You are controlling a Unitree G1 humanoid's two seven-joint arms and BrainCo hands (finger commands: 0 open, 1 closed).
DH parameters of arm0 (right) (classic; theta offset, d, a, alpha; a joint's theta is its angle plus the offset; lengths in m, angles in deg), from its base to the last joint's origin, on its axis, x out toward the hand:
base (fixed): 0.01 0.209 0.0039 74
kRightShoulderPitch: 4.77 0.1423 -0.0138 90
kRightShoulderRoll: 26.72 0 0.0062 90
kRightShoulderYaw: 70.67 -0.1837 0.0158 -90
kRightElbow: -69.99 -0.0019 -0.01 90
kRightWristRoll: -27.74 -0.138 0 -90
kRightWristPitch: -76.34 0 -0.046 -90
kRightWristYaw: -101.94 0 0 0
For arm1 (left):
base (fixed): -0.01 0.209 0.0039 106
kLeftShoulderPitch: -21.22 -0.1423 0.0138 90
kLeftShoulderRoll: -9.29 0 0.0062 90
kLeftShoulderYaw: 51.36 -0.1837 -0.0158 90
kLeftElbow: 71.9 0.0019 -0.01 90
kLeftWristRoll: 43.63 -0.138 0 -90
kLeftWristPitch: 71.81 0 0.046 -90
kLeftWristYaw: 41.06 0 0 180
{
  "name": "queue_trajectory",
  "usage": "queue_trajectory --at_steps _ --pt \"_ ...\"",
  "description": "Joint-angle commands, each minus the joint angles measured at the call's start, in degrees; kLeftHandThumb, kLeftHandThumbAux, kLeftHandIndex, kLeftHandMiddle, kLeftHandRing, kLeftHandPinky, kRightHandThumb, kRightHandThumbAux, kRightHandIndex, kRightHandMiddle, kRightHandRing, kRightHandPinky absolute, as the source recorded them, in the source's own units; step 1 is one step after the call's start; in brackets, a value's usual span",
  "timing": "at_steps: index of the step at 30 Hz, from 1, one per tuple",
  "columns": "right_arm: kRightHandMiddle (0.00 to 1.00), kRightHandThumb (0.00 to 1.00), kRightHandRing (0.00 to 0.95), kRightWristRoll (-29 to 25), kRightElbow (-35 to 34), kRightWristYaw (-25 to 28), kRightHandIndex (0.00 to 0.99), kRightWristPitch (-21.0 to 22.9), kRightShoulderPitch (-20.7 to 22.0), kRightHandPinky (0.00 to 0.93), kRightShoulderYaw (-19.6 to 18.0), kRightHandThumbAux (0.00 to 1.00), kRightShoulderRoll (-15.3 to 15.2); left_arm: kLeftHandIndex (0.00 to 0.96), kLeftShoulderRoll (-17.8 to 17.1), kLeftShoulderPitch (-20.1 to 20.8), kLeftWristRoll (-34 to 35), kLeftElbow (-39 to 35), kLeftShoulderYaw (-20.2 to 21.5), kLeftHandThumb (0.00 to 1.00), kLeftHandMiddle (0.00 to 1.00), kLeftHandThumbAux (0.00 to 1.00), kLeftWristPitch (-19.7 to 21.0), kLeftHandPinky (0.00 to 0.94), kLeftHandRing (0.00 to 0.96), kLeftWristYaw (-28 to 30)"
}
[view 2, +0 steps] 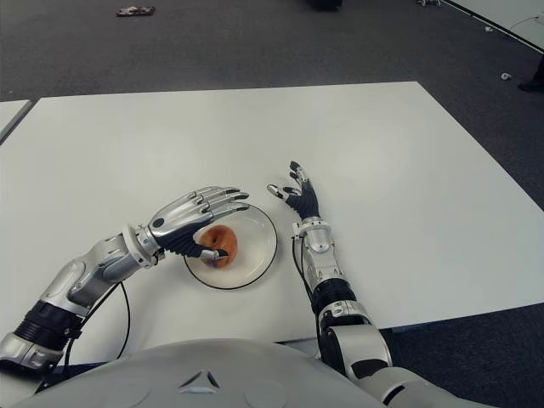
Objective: Put the apples into the plate.
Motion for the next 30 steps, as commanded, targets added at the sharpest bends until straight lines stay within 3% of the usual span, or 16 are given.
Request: queue_trajectory --at_steps 1,15,19,24,26,30 --pt "0.020 0.118 0.071 -0.3 2.7 0.5 0.000 3.0 -1.9 0.152 0.1 0.708 0.2 0.000 -0.4 0.1 0.0 0.0 -0.2 0.064 0.000 0.274 1.0 0.000 0.000 1.1" --pt "0.019 0.120 0.068 -0.3 2.7 0.8 0.000 3.1 -1.8 0.139 0.2 0.710 0.2 0.000 -0.1 -0.1 2.7 0.4 0.7 0.052 0.000 0.286 2.1 0.000 0.000 1.3" --pt "0.016 0.110 0.059 0.0 3.0 0.6 0.000 3.0 -1.7 0.121 0.4 0.701 0.2 0.000 0.3 3.6 11.6 3.9 4.1 0.052 0.000 0.292 3.3 0.000 0.000 2.5" --pt "0.015 0.103 0.053 0.2 3.5 0.4 0.000 3.0 -1.4 0.119 0.5 0.688 0.1 0.000 3.4 6.5 26.3 8.3 10.6 0.056 0.000 0.306 7.8 0.000 0.000 3.2" --pt "0.015 0.102 0.052 0.3 3.8 0.4 0.000 3.0 -1.3 0.120 0.5 0.686 0.2 0.000 5.3 6.8 30.2 9.5 12.8 0.052 0.000 0.317 9.6 0.000 0.000 2.3" --pt "0.010 0.104 0.048 0.3 3.7 0.3 0.000 3.3 -1.1 0.119 0.6 0.681 0.3 0.000 11.4 10.4 34.4 16.1 18.5 0.017 0.000 0.357 12.0 0.000 0.000 -5.2"
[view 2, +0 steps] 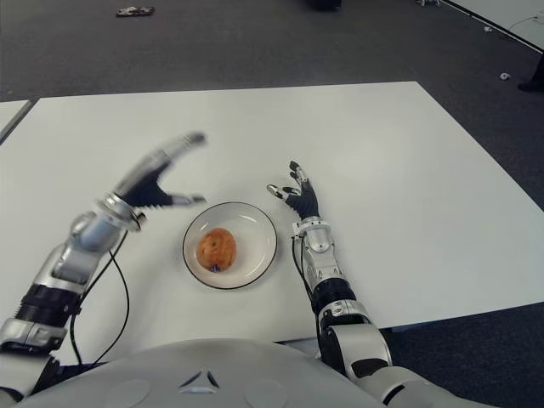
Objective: Put the apples into the plate.
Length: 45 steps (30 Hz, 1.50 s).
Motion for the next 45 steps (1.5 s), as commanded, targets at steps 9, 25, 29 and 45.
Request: queue_trajectory --at_steps 9,25,29,45 --pt "0.009 0.112 0.049 0.2 2.7 0.2 0.000 3.9 -1.6 0.127 0.6 0.687 0.5 0.000 13.2 5.5 6.4 13.4 10.3 0.000 0.000 0.417 4.3 0.000 0.000 -15.4" --pt "0.011 0.129 0.047 0.0 2.8 0.1 0.000 3.9 -1.8 0.117 0.8 0.702 0.5 0.000 13.1 8.5 10.3 30.7 19.9 0.000 0.000 0.512 7.0 0.000 0.000 -24.8" --pt "0.012 0.130 0.049 0.0 3.0 0.2 0.000 3.7 -1.8 0.122 0.8 0.702 0.5 0.000 13.9 8.8 10.3 32.6 20.0 0.000 0.000 0.518 6.7 0.000 0.000 -25.9" --pt "0.012 0.121 0.047 0.1 2.8 0.0 0.000 3.7 -2.0 0.116 1.2 0.692 0.4 0.000 18.3 4.5 12.1 27.2 15.7 0.000 0.000 0.512 13.2 0.000 0.000 -20.1"
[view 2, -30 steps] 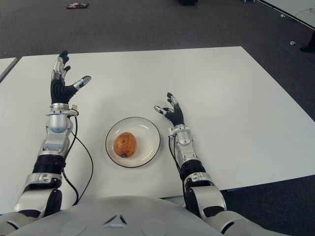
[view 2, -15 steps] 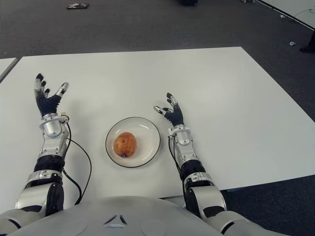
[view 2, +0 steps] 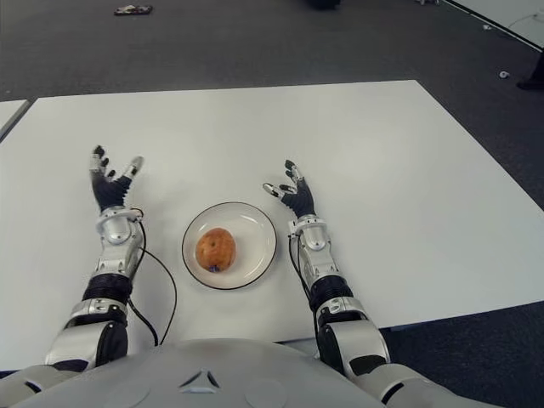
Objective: Put the apples into the plate.
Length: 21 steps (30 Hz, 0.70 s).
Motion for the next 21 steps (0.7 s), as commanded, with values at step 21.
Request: queue_trajectory --at_steps 21 --pt "0.016 0.125 0.056 0.0 1.8 0.0 0.000 3.5 -3.0 0.135 0.2 0.692 0.5 0.000 -4.9 -6.4 1.1 -9.0 -4.0 0.000 0.000 0.527 14.2 0.000 0.000 16.8"
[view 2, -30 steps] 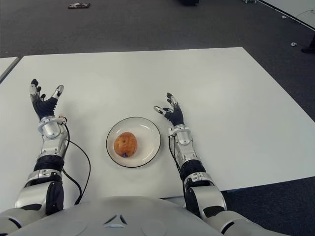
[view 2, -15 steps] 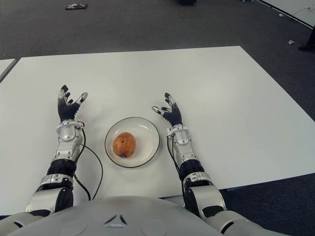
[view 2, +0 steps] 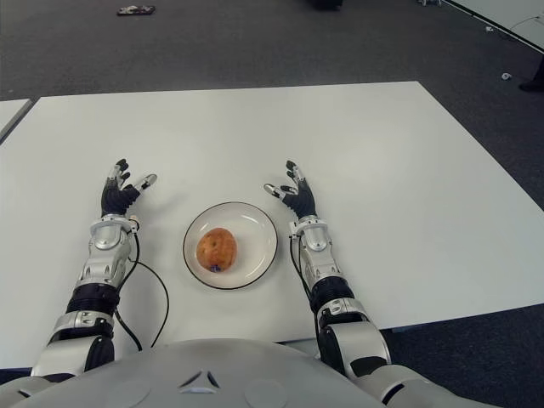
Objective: Put the apples into the plate.
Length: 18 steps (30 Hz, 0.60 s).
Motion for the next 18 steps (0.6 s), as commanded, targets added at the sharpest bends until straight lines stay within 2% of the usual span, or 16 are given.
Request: queue_trajectory --at_steps 1,13,18 --pt "0.016 0.125 0.056 -0.1 2.2 0.1 0.000 3.5 -2.6 0.135 0.1 0.693 0.4 0.000 -0.6 -2.1 -0.7 -2.1 -1.5 0.000 0.000 0.529 1.4 0.000 0.000 2.4" --pt "0.013 0.133 0.052 0.1 2.4 0.0 0.000 3.5 -2.5 0.121 0.1 0.697 0.5 0.000 -2.4 -4.0 -3.2 -5.0 -4.9 0.000 0.000 0.581 4.5 0.000 0.000 5.9" --pt "0.015 0.122 0.054 0.2 2.5 -0.1 0.000 3.5 -2.5 0.128 0.2 0.683 0.5 0.000 -2.4 -4.3 -3.4 -2.8 -5.3 0.000 0.000 0.590 2.9 0.000 0.000 5.1"
